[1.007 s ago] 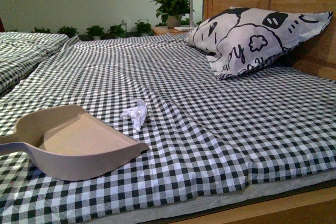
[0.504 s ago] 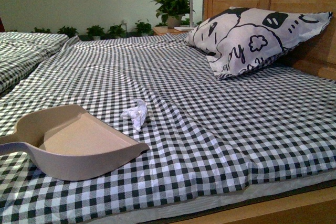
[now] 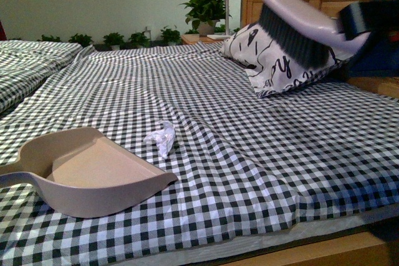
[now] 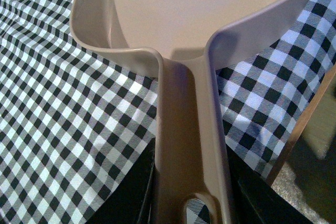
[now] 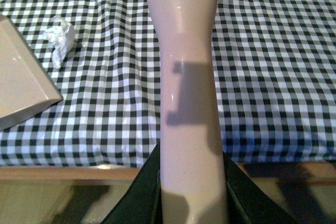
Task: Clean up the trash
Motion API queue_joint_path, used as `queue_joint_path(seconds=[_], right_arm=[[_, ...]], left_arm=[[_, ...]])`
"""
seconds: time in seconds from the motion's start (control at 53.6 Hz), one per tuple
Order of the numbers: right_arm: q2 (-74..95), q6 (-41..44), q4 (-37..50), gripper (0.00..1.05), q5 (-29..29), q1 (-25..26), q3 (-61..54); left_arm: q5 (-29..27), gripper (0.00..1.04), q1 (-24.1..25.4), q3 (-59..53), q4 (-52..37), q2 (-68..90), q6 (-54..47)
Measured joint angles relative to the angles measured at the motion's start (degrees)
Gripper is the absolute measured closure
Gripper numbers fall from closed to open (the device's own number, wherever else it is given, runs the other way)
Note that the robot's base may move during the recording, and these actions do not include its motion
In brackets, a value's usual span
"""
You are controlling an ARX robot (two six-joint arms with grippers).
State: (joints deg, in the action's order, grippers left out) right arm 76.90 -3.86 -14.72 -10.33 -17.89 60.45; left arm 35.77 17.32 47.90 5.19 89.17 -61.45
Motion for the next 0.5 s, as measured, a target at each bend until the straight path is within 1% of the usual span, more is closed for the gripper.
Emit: queue_joint_path(seconds=[0.168, 0.317, 0.504], right_arm=[[10.62, 3.58, 0.52, 0.84, -1.11, -1.42, 5.92], [15.82, 6.82, 0.79, 0.84, -1.73, -3.45, 7.98], [19.98, 8.04, 1.55, 0.84, -2.73, -6.34, 9.29]], left_arm=[[0.0, 0.76, 0.0, 0.0, 0.0, -0.02, 0.02], [0.0, 0.76, 0.0, 0.0, 0.0, -0.02, 0.0], [0.0, 0.76, 0.0, 0.0, 0.0, -0.02, 0.02]])
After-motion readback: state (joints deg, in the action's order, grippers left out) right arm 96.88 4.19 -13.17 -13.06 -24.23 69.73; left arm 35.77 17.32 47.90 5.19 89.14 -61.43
